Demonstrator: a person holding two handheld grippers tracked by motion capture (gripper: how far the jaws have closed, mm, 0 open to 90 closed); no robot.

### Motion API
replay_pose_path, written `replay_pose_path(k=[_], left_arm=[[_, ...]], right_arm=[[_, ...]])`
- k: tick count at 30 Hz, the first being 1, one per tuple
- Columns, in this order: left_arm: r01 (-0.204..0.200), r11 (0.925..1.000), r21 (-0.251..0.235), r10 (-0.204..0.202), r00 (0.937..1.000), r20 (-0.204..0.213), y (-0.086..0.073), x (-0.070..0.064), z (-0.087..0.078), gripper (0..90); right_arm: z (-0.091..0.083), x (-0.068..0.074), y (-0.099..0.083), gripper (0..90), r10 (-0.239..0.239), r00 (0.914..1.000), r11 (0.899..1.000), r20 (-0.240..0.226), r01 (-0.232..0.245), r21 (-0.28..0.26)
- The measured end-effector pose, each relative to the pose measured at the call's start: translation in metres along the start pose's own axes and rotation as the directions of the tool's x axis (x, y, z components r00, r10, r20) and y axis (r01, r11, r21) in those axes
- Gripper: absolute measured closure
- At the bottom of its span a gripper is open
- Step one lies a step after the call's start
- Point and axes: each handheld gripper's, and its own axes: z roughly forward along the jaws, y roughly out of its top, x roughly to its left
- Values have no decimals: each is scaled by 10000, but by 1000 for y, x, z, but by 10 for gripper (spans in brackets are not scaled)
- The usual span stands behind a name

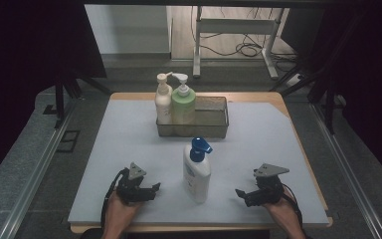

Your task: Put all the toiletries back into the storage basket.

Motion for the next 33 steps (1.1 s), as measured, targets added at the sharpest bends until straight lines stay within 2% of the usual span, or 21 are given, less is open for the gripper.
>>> replay_pose_path(k=[4,8,15,17,19,21,23,25,29,33], left_arm=[[-121,9999,97,123,9997,-215,-3,0,6,124],[-110,9999,65,112,9997,-228,-3,0,7,122],[-100,9999,81,102,9997,-226,-3,0,7,122],[-73,9999,93,75,9998,-205,-2,1,7,121],[-106,9999,97,109,9997,-234,-2,0,7,121],[-98,9999,102,100,9997,-234,-2,0,7,121],[-92,9999,106,95,9997,-224,-2,0,7,121],[-74,9999,92,76,9998,-199,-2,0,7,120],[-80,9999,83,81,9998,-189,-2,1,7,120],[-78,9999,84,80,9998,-194,-2,1,7,120]], right_arm=[[-6,7,5,0,-204,9997,9996,-144,201,-204],[-15,16,14,0,-317,9986,9969,-423,285,-732],[-21,38,27,0,-895,9941,9936,-611,849,-740],[-20,43,32,0,-948,9920,9936,-827,892,-696],[-20,49,37,0,-1041,9910,9922,-838,977,-780],[-20,58,43,0,-1076,9866,9917,-1226,978,-831],[-23,69,52,1,-1503,9835,9849,-1007,1401,-1014],[-26,76,59,0,-1689,9803,9817,-1026,1580,-1064],[-28,86,68,0,-1592,9780,9816,-1345,1423,-1271],[-17,89,77,0,-1222,9819,9873,-1449,1054,-1186]])
